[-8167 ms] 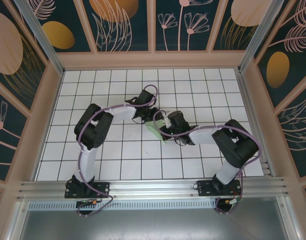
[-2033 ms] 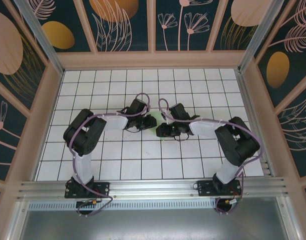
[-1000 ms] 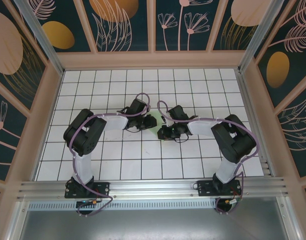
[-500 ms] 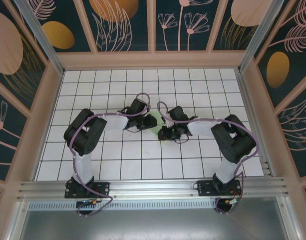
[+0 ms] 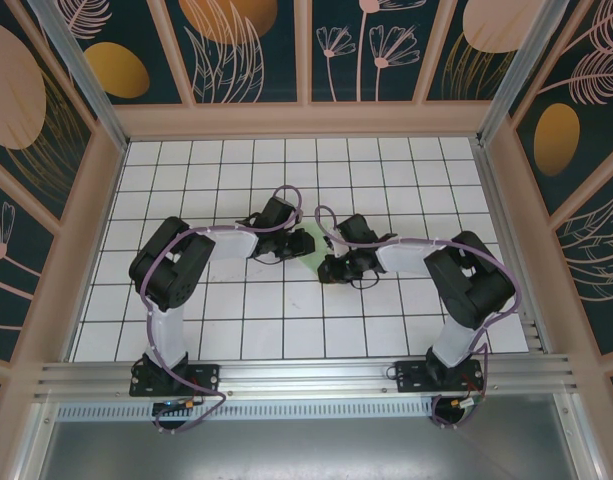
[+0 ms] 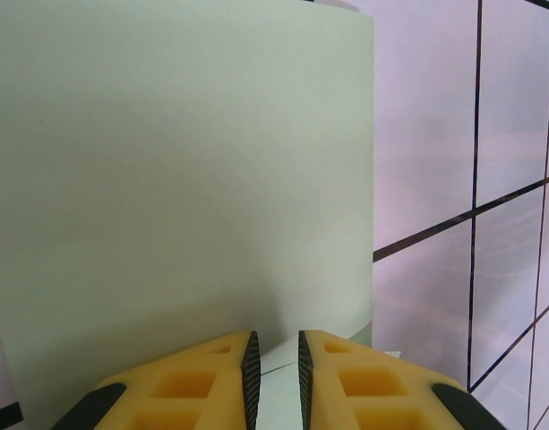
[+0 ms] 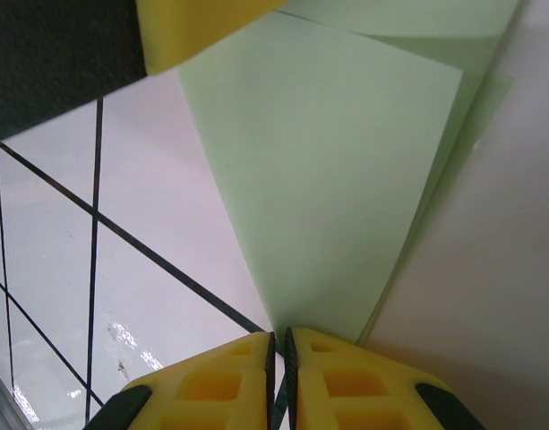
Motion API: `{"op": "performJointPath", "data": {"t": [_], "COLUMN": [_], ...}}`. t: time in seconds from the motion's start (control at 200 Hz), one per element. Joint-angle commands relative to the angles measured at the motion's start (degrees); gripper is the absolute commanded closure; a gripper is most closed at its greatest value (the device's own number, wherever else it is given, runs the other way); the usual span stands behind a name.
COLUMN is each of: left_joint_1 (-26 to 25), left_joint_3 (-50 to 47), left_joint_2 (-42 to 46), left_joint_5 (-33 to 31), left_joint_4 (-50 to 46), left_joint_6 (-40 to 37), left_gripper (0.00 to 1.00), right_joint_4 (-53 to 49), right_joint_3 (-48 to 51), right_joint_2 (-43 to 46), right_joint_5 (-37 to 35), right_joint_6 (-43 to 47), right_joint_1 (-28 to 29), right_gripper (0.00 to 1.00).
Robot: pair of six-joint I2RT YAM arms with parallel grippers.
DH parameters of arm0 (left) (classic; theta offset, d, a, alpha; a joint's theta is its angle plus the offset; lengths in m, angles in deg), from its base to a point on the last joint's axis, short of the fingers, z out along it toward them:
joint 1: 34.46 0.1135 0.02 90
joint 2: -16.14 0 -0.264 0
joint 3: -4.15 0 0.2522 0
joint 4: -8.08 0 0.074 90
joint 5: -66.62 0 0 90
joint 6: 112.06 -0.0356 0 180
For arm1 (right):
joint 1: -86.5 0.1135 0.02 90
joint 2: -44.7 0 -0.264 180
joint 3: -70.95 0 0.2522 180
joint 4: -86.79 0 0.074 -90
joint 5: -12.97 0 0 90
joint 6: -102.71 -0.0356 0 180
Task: Fold a paper plane with a square sheet of paper (fold left side to right side)
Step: Third fold the triangle at the center of the table.
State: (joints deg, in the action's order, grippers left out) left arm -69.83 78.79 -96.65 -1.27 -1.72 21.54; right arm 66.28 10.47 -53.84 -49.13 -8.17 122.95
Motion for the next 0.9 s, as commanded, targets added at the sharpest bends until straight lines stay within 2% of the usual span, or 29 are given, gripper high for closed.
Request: {"op": "performJointPath", "data": {"t": [0.0,0.355,0.601,0.801,0.896], "left_joint_1": [-0.9,-0.8,-0.9,-1.0,-1.1], "left_joint_3": [-1.6,-1.5,-1.3,-1.2,-1.2], "left_joint_2": [-5.4,-5.5,-5.1,-4.7,-4.7], "left_joint_5": [-3.2,-3.3,-3.0,-3.0,-3.0], "left_joint_4": [-5.8,-5.9,-6.1,-6.2,-6.1], "left_joint_6": [-1.0,-1.1,-1.1,-1.2,-1.2], "left_gripper": [0.77,0.77,0.78,0.77,0.77], "right_joint_4": [-8.9,-9.7,-11.8,-9.7,-7.8], "right_joint_3": [2.3,4.0,1.8,0.0,-0.5], "right_joint_2": [1.1,2.6,6.5,12.0,11.8], "right_joint_5": [-0.2,-0.9,-2.2,-0.5,-0.1], "right_joint_6": [1.2,0.5,1.1,0.7,-0.1], "right_joint_1": [1.3,1.4,1.1,0.8,0.8], "right_gripper": [0.85,0.85,0.85,0.84,0.84]}}
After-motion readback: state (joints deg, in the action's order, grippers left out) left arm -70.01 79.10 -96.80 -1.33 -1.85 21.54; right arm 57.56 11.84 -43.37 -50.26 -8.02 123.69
